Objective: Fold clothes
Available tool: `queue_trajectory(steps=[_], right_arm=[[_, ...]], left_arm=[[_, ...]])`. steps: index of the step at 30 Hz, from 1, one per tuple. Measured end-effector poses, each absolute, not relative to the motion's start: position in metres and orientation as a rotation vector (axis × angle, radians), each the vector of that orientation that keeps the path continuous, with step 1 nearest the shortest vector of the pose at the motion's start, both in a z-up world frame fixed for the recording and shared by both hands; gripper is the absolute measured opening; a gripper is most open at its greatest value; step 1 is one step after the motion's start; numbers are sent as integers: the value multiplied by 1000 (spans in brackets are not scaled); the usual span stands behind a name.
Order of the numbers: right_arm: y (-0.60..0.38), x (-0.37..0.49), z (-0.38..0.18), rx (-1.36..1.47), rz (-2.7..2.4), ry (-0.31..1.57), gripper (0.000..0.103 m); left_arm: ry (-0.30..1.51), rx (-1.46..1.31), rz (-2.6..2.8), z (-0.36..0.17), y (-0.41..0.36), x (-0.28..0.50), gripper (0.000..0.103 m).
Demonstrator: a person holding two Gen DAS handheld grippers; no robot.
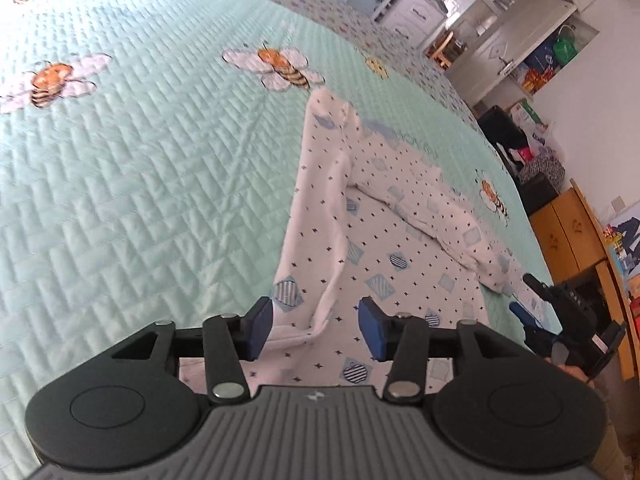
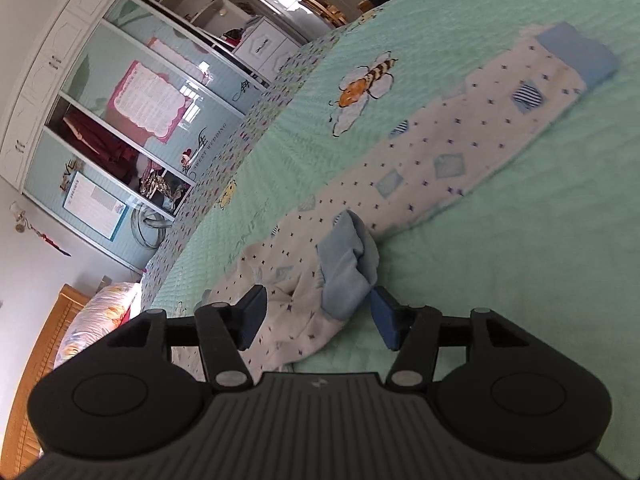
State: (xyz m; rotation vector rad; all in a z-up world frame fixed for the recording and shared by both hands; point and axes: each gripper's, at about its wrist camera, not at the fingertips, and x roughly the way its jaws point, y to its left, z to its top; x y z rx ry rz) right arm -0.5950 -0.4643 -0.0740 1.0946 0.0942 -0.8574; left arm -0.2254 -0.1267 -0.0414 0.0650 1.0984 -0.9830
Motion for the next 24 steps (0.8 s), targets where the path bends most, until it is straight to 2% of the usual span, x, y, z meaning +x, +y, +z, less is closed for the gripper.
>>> queue_trajectory(steps=[4,9,17,21,24], right_arm=[[-429,-587,-69,1117,-731,142,60],[-389,-565,-64,1144,-512,217,61],[-348,-546,-86,1189,-351,348,63],[-338,-544,-90,1137,-313,358,63],[-340,-545,-91,1139,-300,359,63]], left_arm=[[1030,49,-931,-34,-92,-231,62],[1057,-71,-859,-50,-65,-214,62],[1003,-29,-976,-70,-70,-217,60],[967,22,-1018,-73,-75,-219,37],[969,42,-1053,-73,-79,-223,25]])
